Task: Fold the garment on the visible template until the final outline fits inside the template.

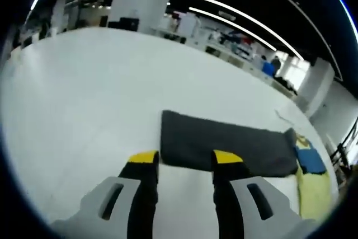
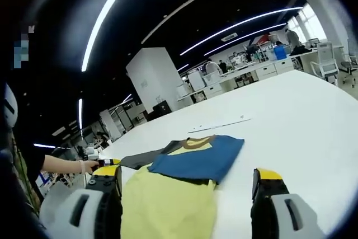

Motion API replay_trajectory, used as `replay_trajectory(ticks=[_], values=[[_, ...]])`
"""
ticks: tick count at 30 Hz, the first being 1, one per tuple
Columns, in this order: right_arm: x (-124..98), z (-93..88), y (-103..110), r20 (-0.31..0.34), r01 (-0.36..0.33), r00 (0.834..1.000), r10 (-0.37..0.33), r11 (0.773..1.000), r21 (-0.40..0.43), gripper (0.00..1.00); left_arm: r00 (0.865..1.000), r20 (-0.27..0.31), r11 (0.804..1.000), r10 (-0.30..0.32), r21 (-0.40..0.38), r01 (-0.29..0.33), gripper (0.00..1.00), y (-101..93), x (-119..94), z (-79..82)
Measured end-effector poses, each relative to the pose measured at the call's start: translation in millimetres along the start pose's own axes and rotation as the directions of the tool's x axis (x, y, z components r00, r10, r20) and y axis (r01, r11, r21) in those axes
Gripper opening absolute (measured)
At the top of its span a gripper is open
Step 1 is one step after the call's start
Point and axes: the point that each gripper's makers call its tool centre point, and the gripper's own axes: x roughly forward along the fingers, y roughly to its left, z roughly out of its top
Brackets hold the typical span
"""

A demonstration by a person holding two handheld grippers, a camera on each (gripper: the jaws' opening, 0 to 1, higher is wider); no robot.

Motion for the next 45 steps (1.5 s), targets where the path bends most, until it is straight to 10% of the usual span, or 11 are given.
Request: replay_trajectory(ticks=[10, 14, 22, 39, 45], values=[[4.5, -7.1, 5.3, -0.011, -0.007, 1.0, 0.007, 1.0, 0.009, 0.95, 0.999, 0.002, 0.994, 0.04, -0.102, -0.039, 0.02, 14.2, -0.2, -2.9], [4.3, -9.4, 6.1, -0.007, -0.008, 1.0, 0.009, 1.0, 0.023, 0.94, 0.999, 0.029, 0.969, 0.026, -0.246, -0.018, 0.0, 15.1, -2.8, -4.0], [1.1, -11.8, 7.0, -0.003, -0.014, 1.0, 0.014, 1.0, 0.023, 0.92, 0.998, 0.066, 0.974, 0.005, -0.224, 0.01, 0.0, 10.0, -15.5, 9.0], [-10.4, -11.6, -6.0, -0.001, 0.008, 1.0, -0.008, 1.0, -0.011, 0.99, 0.943, 0.148, 0.947, -0.298, -0.078, 0.312, 0.0, -119.5, -21.6, 58.5], [-17.4, -15.5, -6.2, 0.008, 0.006, 1.0, -0.006, 1.0, 0.002, 0.97, 0.89, 0.148, 0.896, -0.432, -0.042, 0.442, 0.0, -187.2, -23.3, 60.5]])
